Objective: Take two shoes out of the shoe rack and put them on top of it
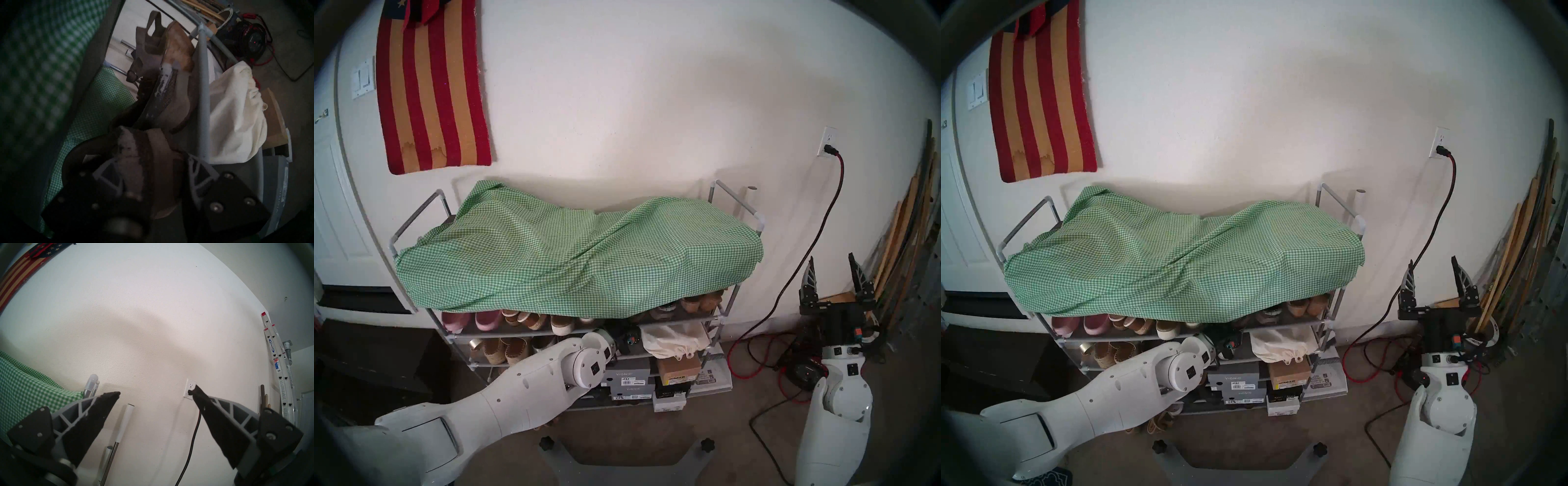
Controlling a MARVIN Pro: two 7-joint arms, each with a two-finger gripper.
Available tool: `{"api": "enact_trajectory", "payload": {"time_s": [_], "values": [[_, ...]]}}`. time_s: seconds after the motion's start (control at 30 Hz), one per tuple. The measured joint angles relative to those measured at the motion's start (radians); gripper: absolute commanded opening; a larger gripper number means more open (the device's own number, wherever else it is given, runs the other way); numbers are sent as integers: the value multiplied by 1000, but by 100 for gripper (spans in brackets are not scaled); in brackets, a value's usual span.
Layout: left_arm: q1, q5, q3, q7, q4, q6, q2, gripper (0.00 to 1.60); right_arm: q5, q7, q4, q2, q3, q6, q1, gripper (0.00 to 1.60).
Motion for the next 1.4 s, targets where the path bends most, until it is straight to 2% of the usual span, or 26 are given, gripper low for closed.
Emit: {"api": "enact_trajectory", "payload": {"time_s": [0.4, 0.73, 1.07, 1.23, 1.4], "values": [[125, -12, 29, 48, -187, -47, 130, 0, 0, 0, 0, 0, 0, 0, 0, 160], [253, 10, 4, 97, -353, -40, 258, 0, 0, 0, 0, 0, 0, 0, 0, 160], [360, -16, 37, 147, -441, -37, 370, 0, 0, 0, 0, 0, 0, 0, 0, 160], [417, -20, 58, 195, -481, -59, 430, 0, 0, 0, 0, 0, 0, 0, 0, 160], [474, -17, 53, 250, -514, -87, 488, 0, 0, 0, 0, 0, 0, 0, 0, 160]]}}
